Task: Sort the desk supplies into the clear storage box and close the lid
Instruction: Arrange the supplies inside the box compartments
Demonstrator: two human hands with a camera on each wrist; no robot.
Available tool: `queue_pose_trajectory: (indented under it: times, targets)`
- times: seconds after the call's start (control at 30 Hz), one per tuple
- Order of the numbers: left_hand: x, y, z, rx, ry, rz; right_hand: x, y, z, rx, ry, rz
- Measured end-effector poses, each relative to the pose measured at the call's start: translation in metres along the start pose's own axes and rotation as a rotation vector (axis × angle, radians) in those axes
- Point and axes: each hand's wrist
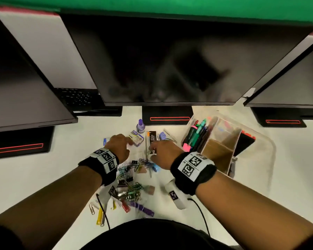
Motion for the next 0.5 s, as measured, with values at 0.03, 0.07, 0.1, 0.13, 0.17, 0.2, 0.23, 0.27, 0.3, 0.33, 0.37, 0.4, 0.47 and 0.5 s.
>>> queue_pose_trajectory:
  times: [0.03,0.07,0.1,0.13,0.17,0.2,0.23,0.27,0.3,0.33,0.37,0.4,0.47,0.5]
  targets:
    - [0.007,0.002,0.003,-0.009,-0.015,0.013,0.002,0.012,-0.009,0.024,-0.021,0.058]
    - [0.015,0.004,0.006,-0.012,-0.033,0.023,0.003,0.023,-0.019,0.04,-0.024,0.122]
    - [0.021,0.004,0.009,0.0,-0.043,0.027,0.002,0.032,-0.027,0.044,-0.017,0.18]
    - [0.027,0.002,0.011,0.027,-0.054,0.027,0.0,0.04,-0.034,0.052,0.01,0.207]
    - [0.035,0.001,0.013,0.057,-0.067,0.022,0.0,0.046,-0.042,0.056,0.038,0.213]
    - [0.04,0.0,0.014,0.085,-0.078,0.013,-0.002,0.051,-0.049,0.066,0.074,0.208]
    - [0.047,0.0,0.016,0.104,-0.085,0.002,-0.002,0.055,-0.054,0.08,0.102,0.207]
    - [0.051,0.0,0.016,0.12,-0.086,-0.004,-0.004,0.059,-0.058,0.085,0.127,0.209]
    - [0.055,0.001,0.016,0.134,-0.085,-0.007,-0.004,0.063,-0.061,0.088,0.144,0.229]
    - [0.057,0.003,0.016,0.148,-0.082,-0.01,-0.003,0.067,-0.062,0.092,0.151,0.252]
    - [0.058,0.005,0.015,0.16,-0.076,-0.026,-0.003,0.071,-0.062,0.1,0.15,0.27]
    - [0.057,0.006,0.015,0.171,-0.067,-0.044,-0.001,0.075,-0.061,0.108,0.148,0.273]
    - [0.053,0.008,0.015,0.172,-0.047,-0.052,0.001,0.076,-0.053,0.125,0.142,0.257]
    - [0.051,0.009,0.015,0.167,-0.04,-0.04,0.003,0.078,-0.05,0.128,0.128,0.26]
Point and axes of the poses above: each hand's wrist, its own z-axis away from the middle knuckle, its own y-axis out of the palm, x = y × z, and after that the axes turned 5 degrees about y, right-handed
